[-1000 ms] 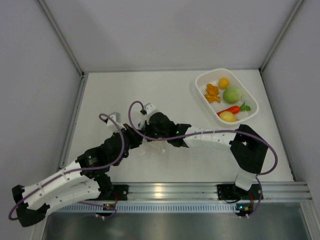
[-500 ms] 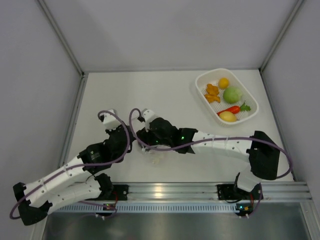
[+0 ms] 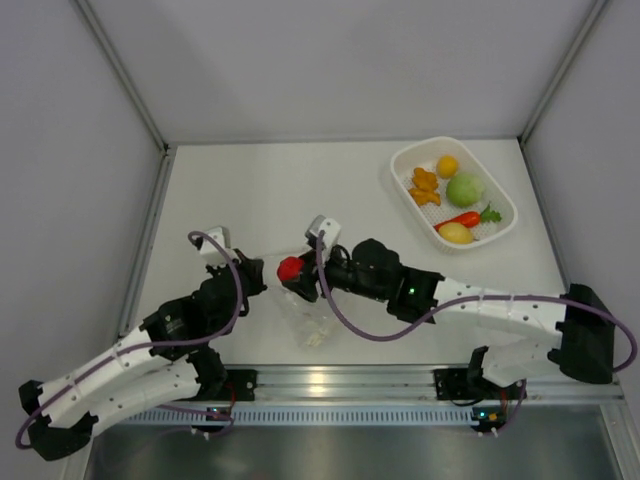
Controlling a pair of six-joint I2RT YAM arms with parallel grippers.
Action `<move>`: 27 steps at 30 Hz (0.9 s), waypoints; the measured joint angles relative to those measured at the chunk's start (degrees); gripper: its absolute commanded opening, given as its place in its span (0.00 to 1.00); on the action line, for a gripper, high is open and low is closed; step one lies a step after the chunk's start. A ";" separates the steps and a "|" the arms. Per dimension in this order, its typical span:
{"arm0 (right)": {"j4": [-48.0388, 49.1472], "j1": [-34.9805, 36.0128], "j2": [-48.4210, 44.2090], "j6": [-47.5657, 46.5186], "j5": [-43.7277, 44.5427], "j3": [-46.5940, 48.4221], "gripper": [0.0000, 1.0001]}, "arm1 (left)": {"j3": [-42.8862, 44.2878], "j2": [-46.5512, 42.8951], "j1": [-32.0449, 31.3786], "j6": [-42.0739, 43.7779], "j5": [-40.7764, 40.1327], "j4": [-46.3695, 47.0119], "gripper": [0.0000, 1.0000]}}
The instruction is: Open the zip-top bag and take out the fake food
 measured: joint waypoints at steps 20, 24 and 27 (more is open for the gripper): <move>19.58 -4.79 -14.86 0.81 18.80 -8.00 0.09 | 11.13 22.36 1.77 0.61 -5.73 -1.97 0.00; 6.62 -22.43 -13.73 4.22 21.73 -3.65 0.13 | 18.14 26.34 4.57 4.22 -8.31 -4.55 0.00; -2.45 -36.30 -7.98 6.05 20.96 0.07 0.15 | 23.41 28.48 5.79 7.93 -10.93 -5.92 0.00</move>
